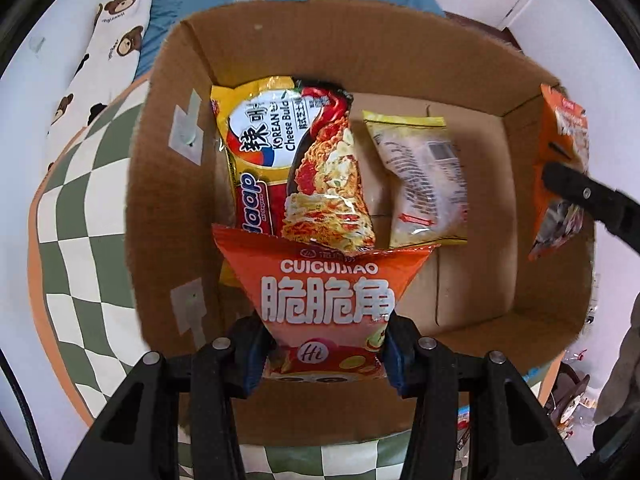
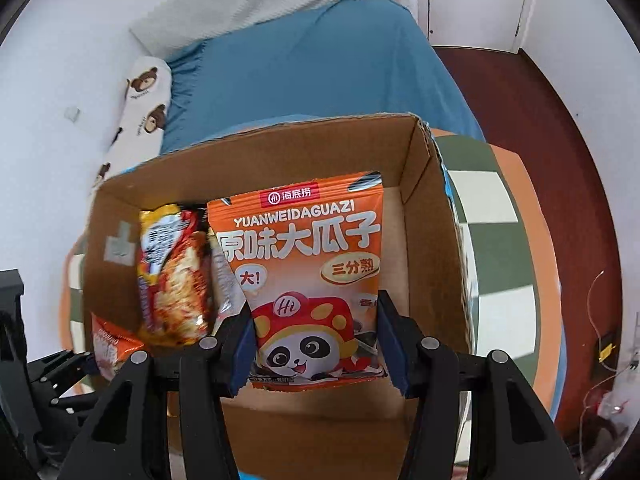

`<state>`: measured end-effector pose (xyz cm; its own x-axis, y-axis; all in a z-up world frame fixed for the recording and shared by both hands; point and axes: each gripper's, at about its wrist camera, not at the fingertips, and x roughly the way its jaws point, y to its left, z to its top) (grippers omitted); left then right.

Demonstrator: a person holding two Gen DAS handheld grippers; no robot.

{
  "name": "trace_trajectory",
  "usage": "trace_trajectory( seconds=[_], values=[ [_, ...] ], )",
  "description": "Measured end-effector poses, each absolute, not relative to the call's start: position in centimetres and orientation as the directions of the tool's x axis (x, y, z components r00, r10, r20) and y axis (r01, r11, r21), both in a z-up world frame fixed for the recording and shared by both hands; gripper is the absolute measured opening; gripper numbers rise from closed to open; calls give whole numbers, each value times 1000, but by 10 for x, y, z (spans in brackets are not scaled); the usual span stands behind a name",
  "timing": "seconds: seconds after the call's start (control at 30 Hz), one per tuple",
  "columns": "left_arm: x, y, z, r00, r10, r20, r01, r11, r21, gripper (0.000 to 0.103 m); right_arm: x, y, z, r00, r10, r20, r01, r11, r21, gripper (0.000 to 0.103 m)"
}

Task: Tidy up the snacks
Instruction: 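Carry both orange bags into the box and release them beside the noodle bag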

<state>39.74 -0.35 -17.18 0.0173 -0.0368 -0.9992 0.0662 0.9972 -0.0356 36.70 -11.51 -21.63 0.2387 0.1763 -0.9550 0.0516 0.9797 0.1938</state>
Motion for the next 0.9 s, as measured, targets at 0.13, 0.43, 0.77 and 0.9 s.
trace_trajectory(
  seconds=[0.13, 0.43, 0.77, 0.9],
  values=[
    [402, -2, -188, -22, -31, -999, 55, 998, -32, 46, 384, -118, -235, 224, 168, -960, 53, 982, 184, 58],
    [403, 6, -192, 3, -49, -999, 13, 999, -49, 76, 390, -122, -254, 178, 146, -973, 63, 985, 159, 86],
    [392, 15, -154, 101, -56, -993, 1, 998, -56, 85, 356, -131, -235, 207, 164, -964, 78, 980, 183, 86],
    [375, 18, -131, 170, -56, -984, -4, 998, -57, 92, 332, -127, -219, 241, 160, -957, 54, 983, 178, 86]
  ],
)
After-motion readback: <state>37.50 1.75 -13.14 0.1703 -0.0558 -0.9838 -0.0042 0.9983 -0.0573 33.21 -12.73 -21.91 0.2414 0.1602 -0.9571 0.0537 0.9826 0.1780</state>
